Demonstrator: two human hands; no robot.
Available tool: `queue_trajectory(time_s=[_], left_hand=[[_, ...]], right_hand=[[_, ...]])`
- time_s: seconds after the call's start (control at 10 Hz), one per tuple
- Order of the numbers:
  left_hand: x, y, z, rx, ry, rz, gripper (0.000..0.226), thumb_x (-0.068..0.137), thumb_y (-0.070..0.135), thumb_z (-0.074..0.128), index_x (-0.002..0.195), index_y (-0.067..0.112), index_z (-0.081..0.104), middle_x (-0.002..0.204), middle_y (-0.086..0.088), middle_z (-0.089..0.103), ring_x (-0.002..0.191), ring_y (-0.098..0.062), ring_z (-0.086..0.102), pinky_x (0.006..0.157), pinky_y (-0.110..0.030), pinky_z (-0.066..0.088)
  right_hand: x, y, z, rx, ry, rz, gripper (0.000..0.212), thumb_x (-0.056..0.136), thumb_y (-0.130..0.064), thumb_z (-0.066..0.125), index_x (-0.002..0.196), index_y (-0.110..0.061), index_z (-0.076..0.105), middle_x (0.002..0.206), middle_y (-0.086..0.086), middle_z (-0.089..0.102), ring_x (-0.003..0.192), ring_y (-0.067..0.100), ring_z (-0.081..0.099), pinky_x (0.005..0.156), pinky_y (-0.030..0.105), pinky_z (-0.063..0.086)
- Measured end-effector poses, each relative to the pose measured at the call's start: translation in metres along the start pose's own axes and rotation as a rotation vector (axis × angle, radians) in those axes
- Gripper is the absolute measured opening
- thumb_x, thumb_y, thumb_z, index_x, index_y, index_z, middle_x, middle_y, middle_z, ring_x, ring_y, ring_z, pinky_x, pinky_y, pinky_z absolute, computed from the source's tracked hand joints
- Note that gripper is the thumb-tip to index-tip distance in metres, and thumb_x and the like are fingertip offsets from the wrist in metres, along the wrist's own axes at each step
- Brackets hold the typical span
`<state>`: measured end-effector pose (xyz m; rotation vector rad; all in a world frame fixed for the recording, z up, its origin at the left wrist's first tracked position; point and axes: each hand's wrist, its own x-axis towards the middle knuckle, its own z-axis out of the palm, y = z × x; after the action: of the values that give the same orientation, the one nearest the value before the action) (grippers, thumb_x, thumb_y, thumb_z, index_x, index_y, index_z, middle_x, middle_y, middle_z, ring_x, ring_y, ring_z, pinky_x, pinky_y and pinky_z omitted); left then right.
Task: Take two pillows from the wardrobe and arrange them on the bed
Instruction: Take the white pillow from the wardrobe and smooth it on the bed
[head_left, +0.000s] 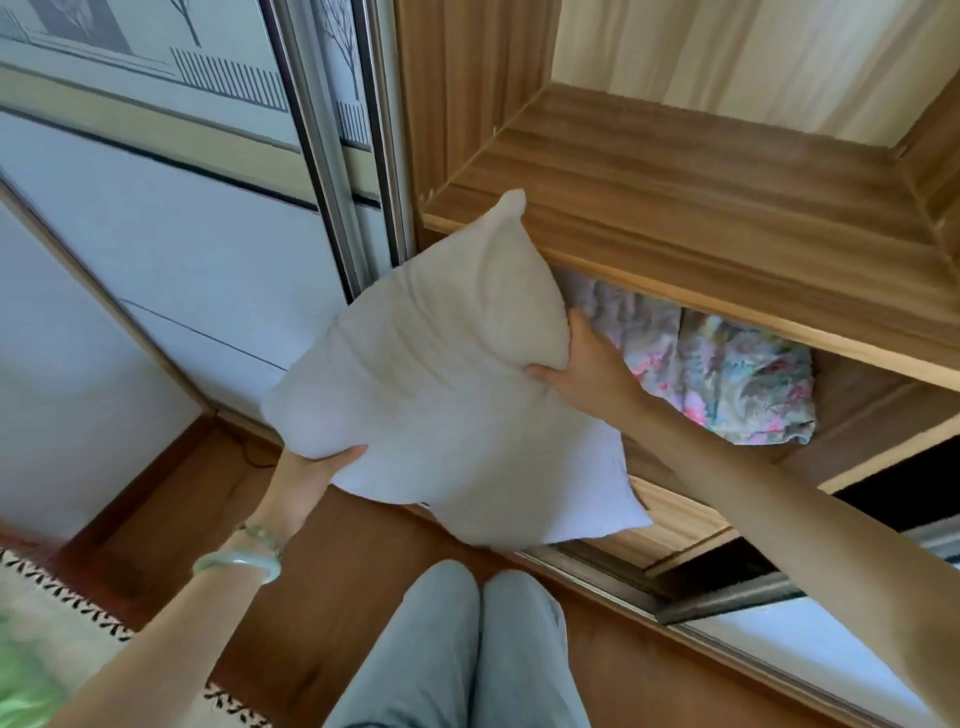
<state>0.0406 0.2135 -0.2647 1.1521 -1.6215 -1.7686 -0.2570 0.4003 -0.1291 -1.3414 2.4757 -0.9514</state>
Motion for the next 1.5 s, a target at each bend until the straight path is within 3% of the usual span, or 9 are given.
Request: queue_trajectory(time_s=[0.3,0.5,0.6,0.7,0.8,0.9,1.1,1.4,1.5], left_hand=[[-0.097,0.141,-0.051,0.098,0.23,0.063,0.085,0.057,0.042,0.092,0.13,0.018,0.056,0.128,-0.005,0.064,0.118,-0.021,0.061,0.101,-0.048,0.049],[-0.164,0.203,-0.078,0.117,0.405,0.199,0.056,0.065,0.027,0.088,0.112,0.048,0.065,0.108,0.023,0.071,0.102,0.004,0.065,0.076,-0.011,0.052],[-0.2,0.215,-0.086,0.135,0.579,0.242,0.062,0.066,0.021,0.088,0.122,0.025,0.06,0.102,0.023,0.071,0.098,0.012,0.063,0.072,-0.005,0.049],[-0.236,0.219,-0.094,0.093,0.704,0.245,0.064,0.068,0.016,0.085,0.125,0.014,0.057,0.11,0.005,0.068,0.102,-0.006,0.066,0.078,-0.012,0.052],[-0.27,0.221,-0.096,0.057,0.806,0.25,0.076,0.06,0.035,0.082,0.128,0.011,0.057,0.114,-0.006,0.067,0.104,-0.01,0.065,0.085,-0.029,0.052],[-0.298,0.221,-0.096,0.035,0.931,0.261,0.079,0.059,0.038,0.082,0.13,0.018,0.055,0.117,0.0,0.067,0.105,-0.001,0.064,0.085,-0.026,0.052],[-0.336,0.21,-0.111,-0.006,1.137,0.25,0.074,0.055,0.04,0.083,0.123,0.023,0.06,0.119,-0.005,0.068,0.115,-0.018,0.063,0.093,-0.043,0.051],[-0.336,0.208,-0.189,0.002,1.291,0.269,0.054,0.058,0.034,0.086,0.106,0.052,0.067,0.107,0.022,0.072,0.107,0.0,0.065,0.084,-0.027,0.05],[-0.327,0.208,-0.215,0.001,1.325,0.283,0.063,0.057,0.043,0.084,0.117,0.042,0.064,0.117,0.011,0.07,0.114,-0.007,0.063,0.087,-0.03,0.05]], right_hand=[[0.006,-0.083,-0.057,0.16,-0.117,-0.051,0.075,0.068,-0.043,0.08,0.123,-0.008,0.041,0.127,0.015,0.054,0.115,0.032,0.054,0.092,0.041,0.045],[0.027,-0.148,-0.073,0.349,-0.212,-0.253,0.084,0.061,-0.049,0.082,0.126,-0.016,0.04,0.128,-0.002,0.052,0.117,0.014,0.051,0.088,0.022,0.04],[0.035,-0.172,-0.061,0.389,-0.291,-0.372,0.081,0.064,-0.037,0.085,0.126,-0.012,0.04,0.123,-0.003,0.05,0.113,0.007,0.048,0.083,0.005,0.037],[0.041,-0.2,-0.048,0.389,-0.389,-0.415,0.083,0.064,-0.039,0.085,0.127,-0.011,0.038,0.12,-0.001,0.05,0.111,0.015,0.049,0.082,0.028,0.043],[0.046,-0.229,-0.033,0.394,-0.429,-0.507,0.076,0.065,-0.041,0.084,0.12,-0.013,0.039,0.112,-0.005,0.048,0.102,0.013,0.048,0.07,0.03,0.041],[0.051,-0.26,-0.017,0.406,-0.471,-0.625,0.07,0.066,-0.042,0.083,0.113,-0.016,0.038,0.107,-0.005,0.049,0.095,0.014,0.048,0.062,0.027,0.039],[0.06,-0.332,0.026,0.377,-0.565,-0.798,0.068,0.062,-0.05,0.082,0.103,-0.028,0.031,0.099,-0.008,0.049,0.085,0.013,0.049,0.053,0.013,0.035],[0.085,-0.446,0.1,0.373,-0.689,-0.876,0.087,0.041,-0.084,0.063,0.102,-0.029,0.035,0.089,-0.019,0.048,0.079,0.011,0.05,0.057,0.015,0.038],[0.097,-0.481,0.121,0.353,-0.733,-0.893,0.083,0.045,-0.078,0.071,0.1,-0.027,0.036,0.088,-0.02,0.049,0.078,0.01,0.052,0.057,0.02,0.04]])
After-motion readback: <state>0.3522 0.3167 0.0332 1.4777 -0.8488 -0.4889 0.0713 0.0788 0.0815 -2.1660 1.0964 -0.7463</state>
